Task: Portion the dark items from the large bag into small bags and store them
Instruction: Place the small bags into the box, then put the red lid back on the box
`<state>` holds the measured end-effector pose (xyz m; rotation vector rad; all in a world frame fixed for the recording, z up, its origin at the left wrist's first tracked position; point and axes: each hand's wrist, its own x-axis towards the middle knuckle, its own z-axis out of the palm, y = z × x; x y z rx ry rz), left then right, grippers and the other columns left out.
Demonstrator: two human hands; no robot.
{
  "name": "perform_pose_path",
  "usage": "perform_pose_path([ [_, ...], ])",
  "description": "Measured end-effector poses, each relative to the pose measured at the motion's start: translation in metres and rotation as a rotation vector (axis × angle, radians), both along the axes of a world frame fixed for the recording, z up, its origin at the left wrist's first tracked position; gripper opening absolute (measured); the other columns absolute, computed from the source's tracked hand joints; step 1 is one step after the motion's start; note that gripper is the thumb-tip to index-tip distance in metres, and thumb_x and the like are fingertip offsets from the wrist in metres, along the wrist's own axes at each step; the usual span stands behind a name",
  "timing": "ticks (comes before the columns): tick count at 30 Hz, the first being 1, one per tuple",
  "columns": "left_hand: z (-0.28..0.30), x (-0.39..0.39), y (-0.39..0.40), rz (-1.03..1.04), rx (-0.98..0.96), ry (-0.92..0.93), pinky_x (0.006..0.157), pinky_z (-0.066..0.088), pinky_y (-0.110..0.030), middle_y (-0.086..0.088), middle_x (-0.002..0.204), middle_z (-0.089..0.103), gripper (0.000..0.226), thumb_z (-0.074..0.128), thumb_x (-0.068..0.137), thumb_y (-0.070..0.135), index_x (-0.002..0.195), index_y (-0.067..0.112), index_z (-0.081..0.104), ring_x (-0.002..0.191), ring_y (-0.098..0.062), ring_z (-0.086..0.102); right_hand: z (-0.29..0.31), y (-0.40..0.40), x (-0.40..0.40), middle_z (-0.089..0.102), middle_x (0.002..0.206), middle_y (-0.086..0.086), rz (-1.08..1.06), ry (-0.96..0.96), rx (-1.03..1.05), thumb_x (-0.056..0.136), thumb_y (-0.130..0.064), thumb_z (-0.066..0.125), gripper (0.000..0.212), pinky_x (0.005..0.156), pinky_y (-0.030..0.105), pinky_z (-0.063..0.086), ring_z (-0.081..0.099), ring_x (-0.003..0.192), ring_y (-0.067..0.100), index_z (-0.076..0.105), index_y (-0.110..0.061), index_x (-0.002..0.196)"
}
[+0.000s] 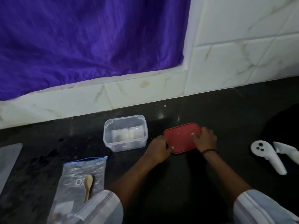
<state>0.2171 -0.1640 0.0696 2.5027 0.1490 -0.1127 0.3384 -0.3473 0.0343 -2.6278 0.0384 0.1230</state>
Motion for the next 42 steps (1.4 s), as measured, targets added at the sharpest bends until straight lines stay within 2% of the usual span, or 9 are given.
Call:
perform_pose_path([
  [10,-0.031,0.009,-0.037,-0.110,0.154,0.272,0.119,0.031,-0.043,-0.016,0.165,0.010,0.060,0.061,0.094,0.039,0.141,0.005,0.046,0.147,-0.035,0.025,-0.013,-0.027,0.006,0.054,0.128,0.017,0.003,0.117,-0.079,0.086,-0.041,0.066,0.050,0.097,0.045,0.045,0.049,0.119,0.038,0.054,-0.011,0.124],
  [16,-0.025,0.007,-0.029,-0.066,0.028,0.216,0.114,0.037,-0.041,-0.014,0.154,0.035,0.068,0.060,0.094,0.046,0.149,0.012,0.038,0.139,-0.035,0.039,0.010,-0.021,-0.002,0.070,0.105,0.013,-0.189,0.012,0.546,0.081,-0.010,0.072,0.030,0.089,0.040,0.053,0.066,0.095,0.028,0.067,-0.006,0.111],
  [20,0.003,0.004,-0.022,0.077,-0.298,0.059,0.094,0.047,-0.030,-0.005,0.122,0.065,0.044,0.053,0.100,0.045,0.131,0.015,0.060,0.111,-0.019,0.062,0.057,0.013,-0.031,0.067,0.090,0.003,-0.033,-0.165,0.719,0.078,-0.006,0.073,0.024,0.076,0.036,0.054,0.062,0.077,0.013,0.067,-0.014,0.100],
  [24,0.033,0.003,-0.013,0.378,-0.779,-0.065,0.091,0.053,-0.035,0.003,0.099,0.076,0.054,0.041,0.093,0.067,0.102,0.026,0.076,0.095,-0.014,0.070,0.090,0.064,-0.079,0.058,0.088,-0.001,0.286,-0.468,0.464,0.081,-0.010,0.067,0.018,0.067,0.028,0.047,0.055,0.075,0.014,0.067,-0.020,0.095],
  [29,0.068,-0.018,0.021,0.579,-1.204,-0.252,0.086,0.055,-0.034,-0.001,0.084,0.077,0.052,0.044,0.102,0.050,0.071,0.024,0.078,0.083,-0.011,0.071,0.106,0.117,-0.117,0.060,0.089,0.003,0.586,-0.667,0.281,0.085,-0.010,0.063,0.013,0.060,0.034,0.048,0.057,0.077,0.021,0.066,-0.012,0.098],
  [32,0.070,-0.033,0.056,0.637,-1.138,-0.325,0.087,0.056,-0.038,-0.005,0.093,0.077,0.028,0.050,0.103,0.030,0.096,0.017,0.074,0.093,-0.020,0.072,0.110,0.131,-0.123,0.058,0.094,-0.001,0.798,-0.501,0.321,0.085,-0.023,0.061,0.022,0.071,0.035,0.051,0.055,0.085,0.017,0.064,-0.015,0.105],
  [35,0.068,-0.041,0.094,0.762,-0.974,-0.410,0.089,0.059,-0.046,-0.007,0.114,0.068,0.028,0.047,0.105,0.022,0.130,0.013,0.051,0.102,-0.025,0.069,0.106,0.141,-0.113,0.060,0.108,0.002,0.669,-0.523,0.297,0.085,-0.036,0.056,0.033,0.088,0.038,0.048,0.055,0.101,0.024,0.066,-0.017,0.110],
  [38,0.067,-0.049,0.121,0.751,-0.795,-0.462,0.081,0.057,-0.032,-0.002,0.121,0.057,0.032,0.043,0.107,0.025,0.137,0.016,0.038,0.102,-0.016,0.062,0.104,0.149,-0.087,0.051,0.124,0.012,0.459,-0.334,0.229,0.089,-0.034,0.059,0.036,0.098,0.044,0.043,0.048,0.113,0.034,0.060,-0.015,0.120],
  [42,0.052,-0.050,0.149,0.783,-0.707,-0.390,0.099,0.054,-0.048,-0.008,0.132,0.060,0.037,0.044,0.107,0.032,0.138,0.014,0.049,0.114,-0.024,0.062,0.093,0.163,-0.056,0.056,0.118,0.012,0.372,-0.148,0.257,0.090,-0.023,0.061,0.024,0.092,0.038,0.047,0.055,0.109,0.032,0.061,-0.014,0.113],
])
